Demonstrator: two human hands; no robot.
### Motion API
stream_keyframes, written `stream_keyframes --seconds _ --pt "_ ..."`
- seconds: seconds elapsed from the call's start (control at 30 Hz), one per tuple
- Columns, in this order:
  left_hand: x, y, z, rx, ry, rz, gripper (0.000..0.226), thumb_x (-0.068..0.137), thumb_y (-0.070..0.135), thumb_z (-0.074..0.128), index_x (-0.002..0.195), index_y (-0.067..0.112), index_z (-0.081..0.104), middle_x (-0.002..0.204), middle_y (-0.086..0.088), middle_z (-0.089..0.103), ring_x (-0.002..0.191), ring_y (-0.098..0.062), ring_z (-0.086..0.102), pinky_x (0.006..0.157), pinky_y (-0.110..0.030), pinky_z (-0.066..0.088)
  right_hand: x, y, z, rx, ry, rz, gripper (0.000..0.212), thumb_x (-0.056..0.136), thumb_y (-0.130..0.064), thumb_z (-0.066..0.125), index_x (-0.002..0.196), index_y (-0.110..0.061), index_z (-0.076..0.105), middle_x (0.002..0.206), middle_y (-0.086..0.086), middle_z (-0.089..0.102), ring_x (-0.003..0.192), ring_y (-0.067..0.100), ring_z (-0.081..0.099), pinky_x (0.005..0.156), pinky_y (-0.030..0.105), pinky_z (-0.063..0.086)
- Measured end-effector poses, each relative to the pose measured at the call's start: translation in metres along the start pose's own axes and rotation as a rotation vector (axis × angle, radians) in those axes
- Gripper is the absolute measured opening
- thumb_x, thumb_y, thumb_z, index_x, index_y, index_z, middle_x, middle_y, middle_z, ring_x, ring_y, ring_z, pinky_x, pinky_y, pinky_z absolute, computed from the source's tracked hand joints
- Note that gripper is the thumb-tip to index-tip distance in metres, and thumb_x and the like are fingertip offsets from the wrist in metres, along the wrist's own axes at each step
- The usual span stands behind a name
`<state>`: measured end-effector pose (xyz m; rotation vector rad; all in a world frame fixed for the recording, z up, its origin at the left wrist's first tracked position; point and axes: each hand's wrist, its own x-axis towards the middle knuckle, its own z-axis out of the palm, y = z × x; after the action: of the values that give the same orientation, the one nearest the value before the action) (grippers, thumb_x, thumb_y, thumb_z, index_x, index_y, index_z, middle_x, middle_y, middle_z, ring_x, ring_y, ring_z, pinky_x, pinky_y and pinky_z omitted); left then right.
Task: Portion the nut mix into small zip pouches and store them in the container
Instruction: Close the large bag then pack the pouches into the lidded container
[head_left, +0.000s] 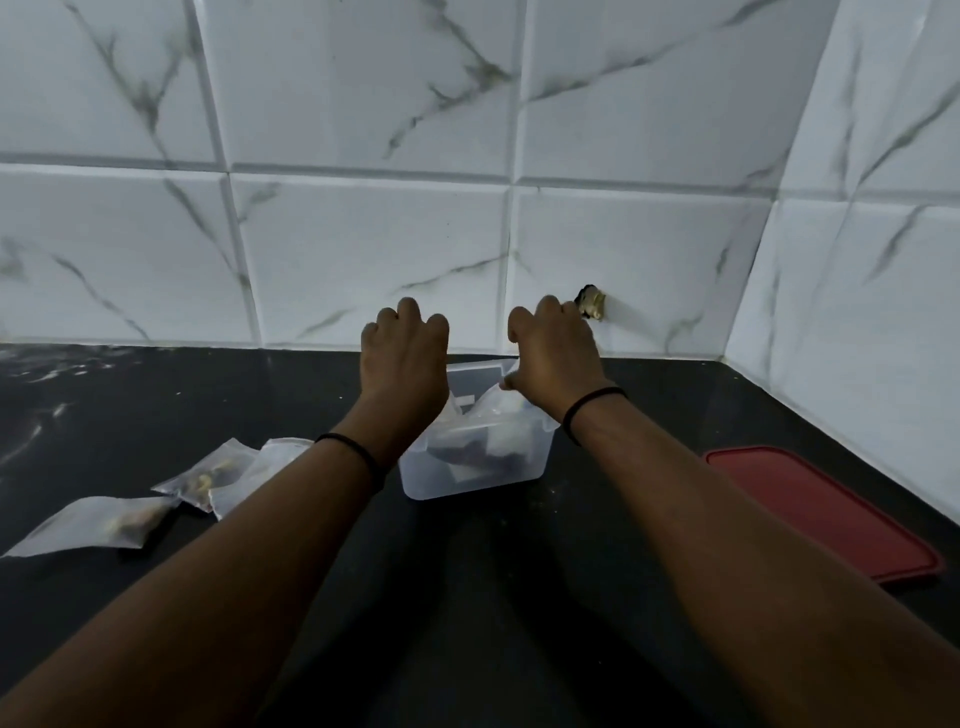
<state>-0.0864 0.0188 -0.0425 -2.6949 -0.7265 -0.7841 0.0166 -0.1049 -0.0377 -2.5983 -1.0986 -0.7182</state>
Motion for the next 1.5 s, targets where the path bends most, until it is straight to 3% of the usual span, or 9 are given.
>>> stream_keyframes --seconds 0.1,0.23,0.43,0.63,0.73,0.87,1.1,1.27,1.5 --pt "0.003 0.009 -0.003 -0.05 -0.123 0.004 0.024 0.086 0.002 0.058 0.07 0.01 0.042 0.077 -0.006 0.047 0.073 -0.025 0.045 0.065 -0.033 0.039 0.007 -0.012 -0.005 0.105 -0.106 0.075 0.028 0.09 -0.018 0.066 0.07 -0.01 0.048 0.075 0.005 0.053 0.079 0.026 0.059 0.056 0.026 0.035" --pt "0.008 0.018 0.003 -0.033 -0.31 0.018 0.028 0.091 0.006 0.048 0.066 0.013 0.037 0.069 -0.004 0.043 0.078 -0.025 0.05 0.069 -0.032 0.046 0.011 -0.025 -0.004 0.109 -0.321 0.155 0.031 0.091 -0.003 0.051 0.064 -0.012 0.041 0.067 0.002 0.043 0.066 0.019 0.048 0.068 0.028 0.04" --pt "0.021 0.014 0.023 -0.17 -0.727 -0.011 0.026 0.098 0.02 0.043 0.113 0.012 0.063 0.112 -0.004 0.059 0.114 -0.028 0.057 0.105 -0.039 0.043 0.011 -0.03 -0.003 0.134 -0.643 0.116 0.035 0.1 -0.006 0.038 0.129 -0.002 0.057 0.13 0.015 0.059 0.093 0.022 0.049 0.076 0.03 0.04" --pt "0.023 0.012 0.024 -0.203 -0.773 -0.018 0.031 0.1 0.016 0.047 0.124 0.006 0.063 0.127 -0.014 0.062 0.119 -0.03 0.056 0.089 -0.03 0.046 0.015 -0.03 0.002 0.083 -0.73 0.101 0.035 0.1 -0.014 0.044 0.129 -0.005 0.06 0.126 0.011 0.061 0.099 0.027 0.058 0.075 0.03 0.044" --pt "0.021 0.02 0.024 -0.115 -0.719 -0.103 0.015 0.096 0.023 0.047 0.103 0.018 0.059 0.097 0.001 0.06 0.102 -0.023 0.06 0.09 -0.032 0.047 0.008 -0.032 0.013 0.125 -0.595 0.155 0.026 0.099 -0.015 0.047 0.118 -0.005 0.062 0.125 0.013 0.062 0.111 0.027 0.061 0.083 0.029 0.048" --pt "0.009 0.022 0.016 -0.218 -0.211 -0.104 0.026 0.091 0.012 0.054 0.067 0.013 0.042 0.08 -0.007 0.057 0.077 -0.028 0.059 0.063 -0.031 0.045 -0.009 -0.019 0.019 0.337 -0.153 0.186 0.029 0.09 -0.018 0.059 0.064 -0.011 0.048 0.069 0.004 0.057 0.065 0.023 0.053 0.047 0.025 0.031" --pt "-0.051 -0.001 0.007 -0.382 0.365 -0.093 0.035 0.091 0.043 0.059 0.077 0.013 0.068 0.083 -0.009 0.064 0.085 -0.033 0.059 0.069 -0.037 0.044 -0.051 0.004 0.018 0.557 0.249 0.029 0.029 0.096 -0.024 0.057 0.071 -0.009 0.058 0.066 0.0 0.06 0.064 0.02 0.056 0.061 0.035 0.048" --pt "-0.084 -0.007 0.046 -0.596 0.083 -0.102 0.058 0.087 0.059 0.063 0.124 0.015 0.058 0.145 -0.015 0.041 0.134 -0.033 0.04 0.107 -0.045 0.038 -0.096 0.025 0.041 0.581 0.274 0.048 0.019 0.094 -0.031 0.064 0.107 -0.02 0.071 0.111 0.0 0.069 0.107 0.016 0.061 0.093 0.031 0.048" --pt "-0.072 -0.012 0.068 -0.803 0.122 -0.035 0.05 0.085 0.042 0.073 0.122 0.014 0.057 0.147 -0.009 0.039 0.134 -0.024 0.042 0.103 -0.035 0.04 -0.111 0.027 0.049 0.593 0.179 0.102 0.04 0.092 -0.027 0.064 0.131 -0.028 0.058 0.108 -0.001 0.065 0.094 0.016 0.061 0.089 0.031 0.051"
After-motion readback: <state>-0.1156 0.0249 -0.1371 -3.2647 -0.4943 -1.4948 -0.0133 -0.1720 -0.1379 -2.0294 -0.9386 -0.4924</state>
